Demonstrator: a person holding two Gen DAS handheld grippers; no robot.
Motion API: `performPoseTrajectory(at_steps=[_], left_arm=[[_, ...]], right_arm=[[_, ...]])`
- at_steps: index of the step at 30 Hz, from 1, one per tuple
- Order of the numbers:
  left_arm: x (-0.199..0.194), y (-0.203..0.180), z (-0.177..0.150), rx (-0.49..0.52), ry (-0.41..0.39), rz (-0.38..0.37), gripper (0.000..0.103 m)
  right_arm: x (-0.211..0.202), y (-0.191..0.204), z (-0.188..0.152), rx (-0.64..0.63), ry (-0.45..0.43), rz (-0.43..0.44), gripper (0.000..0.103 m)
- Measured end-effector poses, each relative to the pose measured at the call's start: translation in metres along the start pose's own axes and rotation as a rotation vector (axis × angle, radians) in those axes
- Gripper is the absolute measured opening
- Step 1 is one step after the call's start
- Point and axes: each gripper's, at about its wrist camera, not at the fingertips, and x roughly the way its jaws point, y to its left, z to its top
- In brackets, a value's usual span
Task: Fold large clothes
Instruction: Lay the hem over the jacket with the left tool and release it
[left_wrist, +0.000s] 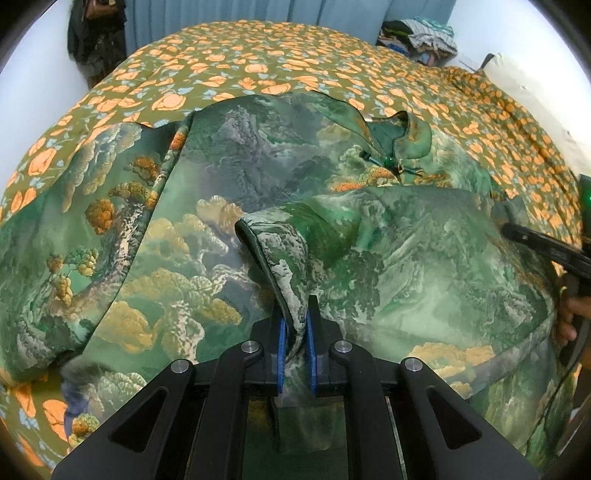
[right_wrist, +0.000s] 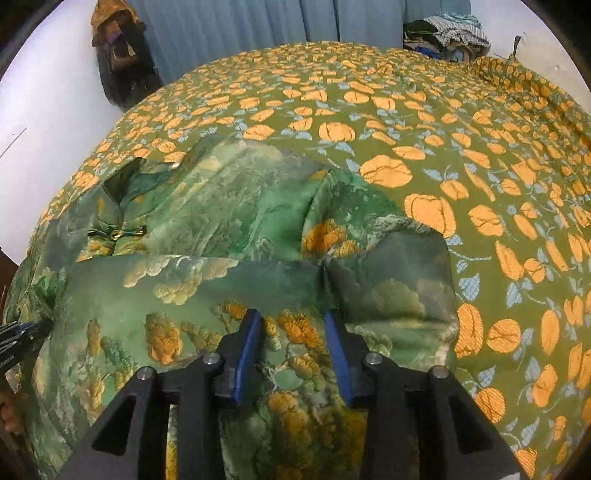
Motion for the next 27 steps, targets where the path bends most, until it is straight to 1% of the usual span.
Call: performPoseTrajectory(at_steps=[2, 5, 7, 9, 11, 13, 16, 17, 18, 19, 20, 21, 22, 23, 24, 25, 26, 27], left_arm=[[-0.002, 0.001, 0.000, -0.002, -0.002, -0.008, 0.009], [-0.002, 0.003, 0.000, -0.002, -0.004, -0.013, 0.009], [-0.002, 0.002, -0.001, 0.004, -0.005, -0.010, 0.009], [0.000, 0.000, -0.002, 0.011, -0.003, -0.001, 0.010], [0.003, -0.003, -0.002, 0.019, 0.001, 0.012, 0.010], [0.004, -0.007, -0.002, 0.032, 0.002, 0.030, 0.011], [0.003, -0.012, -0.003, 0.047, -0.001, 0.049, 0.012], [0.001, -0.012, -0.003, 0.046, -0.002, 0.054, 0.015], [-0.002, -0.012, -0.003, 0.036, -0.003, 0.063, 0.026], [-0.005, -0.011, -0.004, 0.022, -0.004, 0.066, 0.034], [-0.011, -0.009, -0.005, 0.004, -0.007, 0.063, 0.050], [-0.020, -0.005, -0.008, -0.018, -0.015, 0.050, 0.063], [-0.029, -0.002, -0.012, -0.032, -0.025, 0.034, 0.066], [-0.039, 0.002, -0.017, -0.040, -0.036, 0.018, 0.071], [-0.051, 0.006, -0.024, -0.039, -0.043, 0.006, 0.076], [-0.061, 0.009, -0.031, -0.033, -0.048, 0.004, 0.080], [-0.072, 0.012, -0.039, -0.023, -0.054, 0.009, 0.085], [-0.084, 0.017, -0.049, -0.008, -0.063, 0.022, 0.088]], right_arm=[[-0.024, 0.004, -0.008, -0.044, -0.024, 0.033, 0.037], [-0.056, 0.007, -0.031, -0.094, -0.017, 0.058, 0.037], [-0.071, 0.007, -0.043, -0.112, -0.007, 0.049, 0.037], [-0.080, 0.004, -0.063, -0.123, -0.001, 0.042, 0.037], [-0.073, 0.003, -0.074, -0.131, 0.029, 0.027, 0.037], [-0.054, 0.001, -0.080, -0.100, 0.078, 0.034, 0.037], [-0.033, 0.000, -0.080, -0.063, 0.090, 0.031, 0.037], [-0.031, 0.001, -0.078, -0.054, 0.086, 0.025, 0.037], [-0.031, 0.001, -0.077, -0.047, 0.082, 0.019, 0.037], [-0.033, 0.002, -0.076, -0.043, 0.076, 0.009, 0.037], [-0.040, 0.005, -0.077, -0.050, 0.057, -0.011, 0.037], [-0.048, 0.008, -0.078, -0.060, 0.037, -0.026, 0.037], [-0.059, 0.012, -0.080, -0.070, 0.012, -0.035, 0.038], [-0.070, 0.015, -0.084, -0.074, -0.008, -0.032, 0.047], [-0.079, 0.016, -0.087, -0.070, -0.017, -0.025, 0.061], [-0.089, 0.016, -0.091, -0.057, -0.022, -0.017, 0.069], [-0.099, 0.015, -0.095, -0.038, -0.021, -0.013, 0.080], [-0.107, 0.015, -0.099, -0.020, -0.021, -0.009, 0.082]])
